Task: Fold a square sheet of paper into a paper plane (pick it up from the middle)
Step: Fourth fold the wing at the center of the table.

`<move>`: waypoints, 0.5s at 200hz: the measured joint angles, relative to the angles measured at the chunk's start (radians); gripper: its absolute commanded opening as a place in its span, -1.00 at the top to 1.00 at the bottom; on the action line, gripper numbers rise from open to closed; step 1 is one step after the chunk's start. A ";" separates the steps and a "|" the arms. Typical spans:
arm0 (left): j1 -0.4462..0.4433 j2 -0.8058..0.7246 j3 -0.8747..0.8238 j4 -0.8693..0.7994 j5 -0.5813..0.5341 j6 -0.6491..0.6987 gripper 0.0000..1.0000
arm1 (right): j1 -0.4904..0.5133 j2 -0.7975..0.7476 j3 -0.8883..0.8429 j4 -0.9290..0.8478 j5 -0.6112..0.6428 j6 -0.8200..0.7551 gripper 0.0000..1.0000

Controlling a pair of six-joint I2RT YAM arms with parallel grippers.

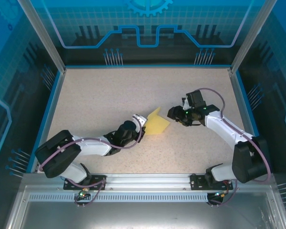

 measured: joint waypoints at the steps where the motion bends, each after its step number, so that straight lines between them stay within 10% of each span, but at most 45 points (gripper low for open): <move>1: 0.000 0.002 0.000 0.000 -0.004 -0.001 1.00 | 0.001 0.001 0.000 0.002 -0.001 0.000 -0.11; 100: -0.079 0.129 0.051 -0.028 -0.084 -0.072 1.00 | 0.119 0.283 0.020 0.158 -0.142 0.015 0.52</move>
